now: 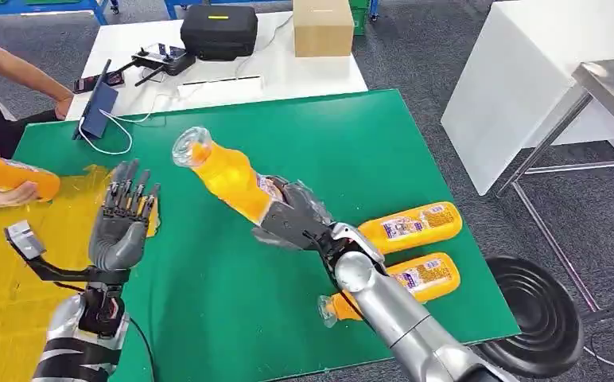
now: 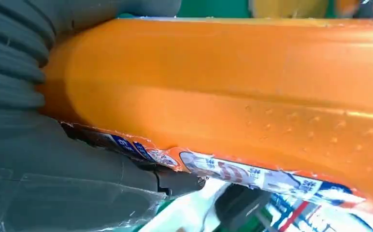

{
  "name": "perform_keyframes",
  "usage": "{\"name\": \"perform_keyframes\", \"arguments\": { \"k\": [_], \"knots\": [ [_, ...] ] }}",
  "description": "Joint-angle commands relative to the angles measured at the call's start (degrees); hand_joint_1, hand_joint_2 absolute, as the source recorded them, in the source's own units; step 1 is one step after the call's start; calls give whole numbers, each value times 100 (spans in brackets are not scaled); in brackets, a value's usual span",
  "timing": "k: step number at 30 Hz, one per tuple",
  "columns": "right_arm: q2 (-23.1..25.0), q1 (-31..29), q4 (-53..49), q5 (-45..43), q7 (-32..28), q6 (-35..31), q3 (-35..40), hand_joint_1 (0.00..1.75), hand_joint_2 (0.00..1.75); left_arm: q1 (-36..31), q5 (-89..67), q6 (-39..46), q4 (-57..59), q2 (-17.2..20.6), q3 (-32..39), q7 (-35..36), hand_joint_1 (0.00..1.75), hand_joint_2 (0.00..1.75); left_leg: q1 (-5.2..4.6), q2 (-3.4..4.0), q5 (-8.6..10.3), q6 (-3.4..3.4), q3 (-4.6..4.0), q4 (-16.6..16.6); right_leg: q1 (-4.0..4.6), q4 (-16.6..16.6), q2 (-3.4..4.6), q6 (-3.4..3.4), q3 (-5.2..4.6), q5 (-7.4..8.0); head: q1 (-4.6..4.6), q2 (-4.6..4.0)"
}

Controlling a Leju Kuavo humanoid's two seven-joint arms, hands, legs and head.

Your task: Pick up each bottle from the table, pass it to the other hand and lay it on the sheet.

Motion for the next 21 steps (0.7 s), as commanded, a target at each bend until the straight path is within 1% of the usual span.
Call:
{"name": "perform_keyframes", "arguments": {
  "k": [1,2,7,10,13,16,20,21],
  "knots": [
    [620,-600,1154,153,77,166,769,175,175,-214,12,-43,74,-35,-885,-11,0,175,12,-10,-12,-12,23,6,8,3,22,-5,22,-8,0,0],
    [698,-616,1261,204,108,218,910,175,175,-257,-35,-28,99,-43,-929,-37,0,175,4,-1,-4,-6,10,1,2,1,14,-3,7,-2,-2,0],
    [1041,-703,1747,306,166,435,1517,175,175,-494,-412,89,301,-25,-1131,-135,0,175,9,-9,-5,-9,13,1,7,2,10,-4,10,-5,-2,0],
    [1149,-730,1813,341,157,513,1804,175,175,-596,-594,191,422,-38,-1173,-163,0,175,8,-9,-2,-6,8,1,7,3,6,-2,5,-4,0,0],
    [1177,-739,1761,314,185,553,2024,175,175,-657,-734,246,521,-23,-1183,-200,0,175,14,-24,-4,-9,11,5,12,3,-1,-3,13,-8,-2,0],
    [1145,-739,1696,264,227,574,2184,175,175,-695,-858,256,592,4,-1203,-225,0,175,9,-20,-1,-7,8,0,8,-1,-4,-2,8,-5,-2,0],
    [1122,-740,1763,177,250,525,2291,175,175,-757,-1071,377,659,-33,-1207,-248,0,175,7,-22,-2,-8,10,-1,6,-1,-6,-3,11,-8,-2,0],
    [1125,-744,1800,155,248,508,2298,175,175,-768,-1134,386,662,-26,-1229,-272,0,175,13,-33,-6,-11,17,1,11,-1,-9,-5,21,-12,0,0]
  ]
}}
